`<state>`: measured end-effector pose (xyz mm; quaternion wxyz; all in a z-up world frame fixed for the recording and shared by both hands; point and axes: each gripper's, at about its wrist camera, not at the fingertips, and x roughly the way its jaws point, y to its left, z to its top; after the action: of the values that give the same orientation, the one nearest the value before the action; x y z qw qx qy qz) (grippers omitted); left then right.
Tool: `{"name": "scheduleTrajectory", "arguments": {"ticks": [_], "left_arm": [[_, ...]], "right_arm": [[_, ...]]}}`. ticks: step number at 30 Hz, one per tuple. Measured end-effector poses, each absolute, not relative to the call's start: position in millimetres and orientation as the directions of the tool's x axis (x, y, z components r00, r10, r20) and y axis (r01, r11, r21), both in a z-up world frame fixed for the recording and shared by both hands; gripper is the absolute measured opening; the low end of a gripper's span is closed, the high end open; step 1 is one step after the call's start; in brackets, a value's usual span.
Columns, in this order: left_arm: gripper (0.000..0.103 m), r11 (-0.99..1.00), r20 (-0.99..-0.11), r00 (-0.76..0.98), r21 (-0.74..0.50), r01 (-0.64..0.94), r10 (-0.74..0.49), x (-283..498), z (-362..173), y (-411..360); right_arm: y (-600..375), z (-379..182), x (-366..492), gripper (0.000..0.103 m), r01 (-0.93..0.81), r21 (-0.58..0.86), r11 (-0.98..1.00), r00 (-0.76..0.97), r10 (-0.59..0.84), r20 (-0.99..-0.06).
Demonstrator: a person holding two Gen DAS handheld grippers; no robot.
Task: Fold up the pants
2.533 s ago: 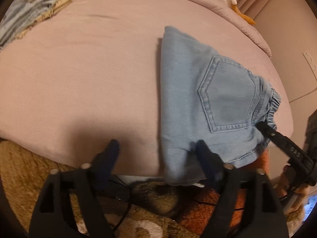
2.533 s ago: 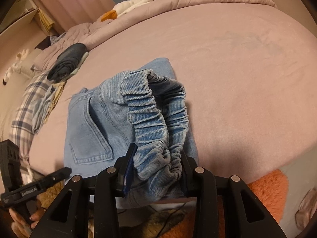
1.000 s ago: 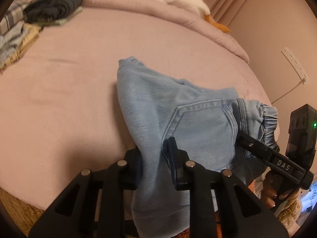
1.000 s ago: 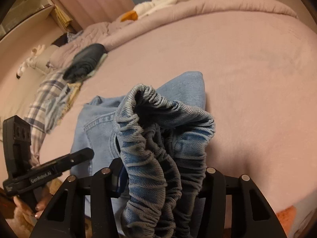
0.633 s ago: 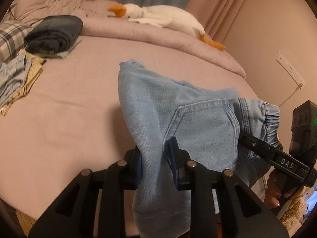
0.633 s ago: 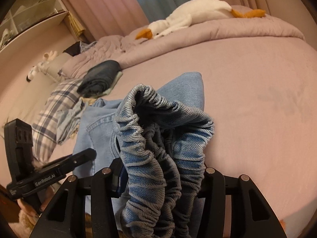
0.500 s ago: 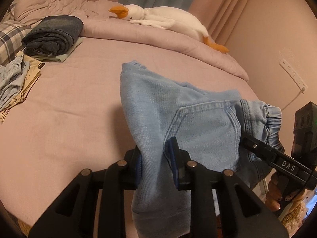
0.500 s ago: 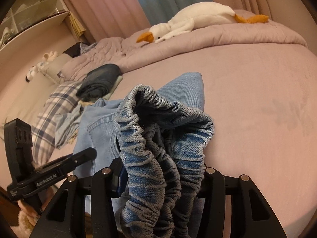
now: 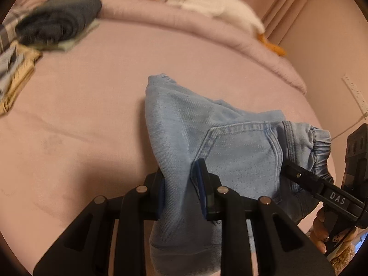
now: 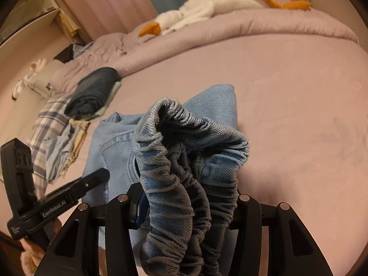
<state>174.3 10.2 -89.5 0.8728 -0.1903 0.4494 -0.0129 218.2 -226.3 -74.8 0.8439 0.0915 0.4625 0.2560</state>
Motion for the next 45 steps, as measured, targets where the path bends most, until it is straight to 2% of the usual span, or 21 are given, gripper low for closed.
{"name": "scheduleTrajectory", "arguments": {"ticks": [6,9,11,13,15,18,19,20,21,26,29,34,45], "left_arm": [[0.027,0.922,-0.786,0.590,-0.348,-0.172,-0.186,174.0,-97.8,13.6],[0.026,0.940,-0.808,0.576,-0.280,-0.194,-0.122,169.6,-89.6,11.3],[0.036,0.954,-0.809,0.584,-0.226,-0.196,-0.072,159.8,-79.1,8.2],[0.060,0.956,-0.793,0.606,-0.222,-0.194,-0.061,147.1,-65.1,7.4],[0.075,0.954,-0.762,0.644,-0.236,-0.184,-0.064,129.8,-46.6,7.0],[0.090,0.960,-0.704,0.708,-0.229,-0.162,-0.049,101.8,-16.7,0.4],[0.093,0.962,-0.691,0.722,-0.220,-0.159,-0.038,91.9,-9.6,-2.1],[0.093,0.964,-0.682,0.731,-0.212,-0.160,-0.029,82.9,-3.7,-5.0],[0.094,0.965,-0.678,0.735,-0.208,-0.160,-0.024,76.3,-0.2,-7.9],[0.099,0.970,-0.658,0.753,-0.169,-0.174,0.020,34.9,4.1,-19.6],[0.099,0.965,-0.662,0.748,-0.164,-0.203,0.045,15.9,-2.0,-18.5],[0.101,0.959,-0.677,0.736,-0.207,-0.193,0.002,6.9,-5.5,-15.0],[0.102,0.968,-0.674,0.738,-0.170,-0.184,0.022,-3.0,-2.6,-24.6]], "right_arm": [[-224.2,-96.9,221.9,0.054,-0.308,0.377,0.874,0.413,0.479,-0.774],[-225.9,-88.1,220.5,0.060,-0.287,0.365,0.886,0.402,0.457,-0.793],[-229.1,-78.2,214.5,0.072,-0.283,0.336,0.898,0.421,0.431,-0.798],[-236.8,-61.2,201.3,0.078,-0.287,0.302,0.909,0.479,0.410,-0.776],[-244.9,-44.3,186.4,0.082,-0.294,0.275,0.915,0.531,0.396,-0.749],[-260.7,-14.2,158.5,0.088,-0.297,0.260,0.919,0.605,0.392,-0.693],[-264.3,-5.4,149.3,0.093,-0.294,0.262,0.919,0.628,0.392,-0.672],[-267.6,2.6,138.2,0.099,-0.292,0.264,0.919,0.649,0.393,-0.652],[-269.9,9.2,126.7,0.101,-0.297,0.263,0.918,0.665,0.397,-0.632],[-272.1,18.9,89.7,0.101,-0.295,0.202,0.934,0.722,0.356,-0.593],[-266.0,13.5,84.3,0.101,-0.286,0.193,0.939,0.722,0.343,-0.601],[-263.5,6.3,79.9,0.101,-0.272,0.175,0.946,0.712,0.320,-0.626],[-255.8,3.7,67.0,0.101,-0.279,0.157,0.947,0.707,0.313,-0.635]]}}
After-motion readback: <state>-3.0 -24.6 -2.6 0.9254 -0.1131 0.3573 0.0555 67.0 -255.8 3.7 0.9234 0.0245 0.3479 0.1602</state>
